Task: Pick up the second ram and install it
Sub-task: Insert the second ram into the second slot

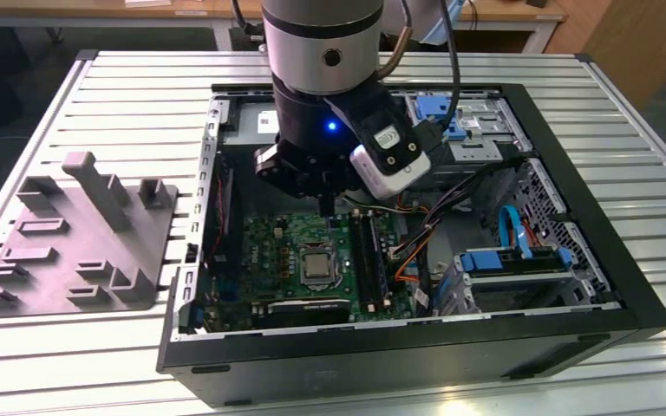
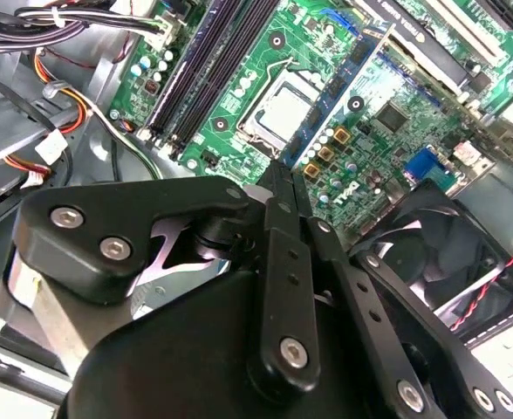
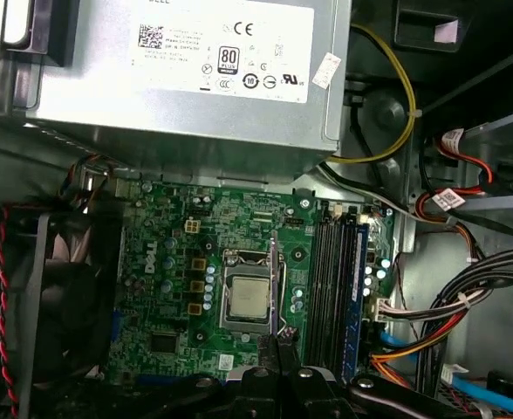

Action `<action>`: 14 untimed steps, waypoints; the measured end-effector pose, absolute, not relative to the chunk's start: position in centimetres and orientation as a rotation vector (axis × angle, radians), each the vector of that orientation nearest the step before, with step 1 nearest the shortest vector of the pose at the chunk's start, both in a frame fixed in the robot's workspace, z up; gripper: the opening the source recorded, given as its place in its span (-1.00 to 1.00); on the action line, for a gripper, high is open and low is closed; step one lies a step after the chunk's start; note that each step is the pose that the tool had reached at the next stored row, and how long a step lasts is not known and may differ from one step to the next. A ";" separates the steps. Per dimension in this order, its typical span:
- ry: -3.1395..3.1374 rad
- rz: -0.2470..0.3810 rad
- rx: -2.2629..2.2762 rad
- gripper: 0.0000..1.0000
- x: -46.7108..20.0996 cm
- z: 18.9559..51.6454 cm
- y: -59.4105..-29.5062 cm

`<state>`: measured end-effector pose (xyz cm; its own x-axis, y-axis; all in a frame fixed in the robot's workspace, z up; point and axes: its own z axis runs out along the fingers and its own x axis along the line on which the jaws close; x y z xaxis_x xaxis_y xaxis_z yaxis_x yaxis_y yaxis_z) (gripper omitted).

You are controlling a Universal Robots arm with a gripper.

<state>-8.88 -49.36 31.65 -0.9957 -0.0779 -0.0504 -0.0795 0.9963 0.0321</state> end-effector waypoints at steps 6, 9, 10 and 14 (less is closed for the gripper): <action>3.090 0.052 -0.089 -0.77 -8.9 31.6 -49.4; 3.089 0.073 -0.088 -0.77 -8.9 31.6 -49.4; 3.089 0.075 -0.087 -0.77 -8.9 31.5 -49.4; 3.089 0.086 -0.073 -0.77 -8.7 31.1 -49.4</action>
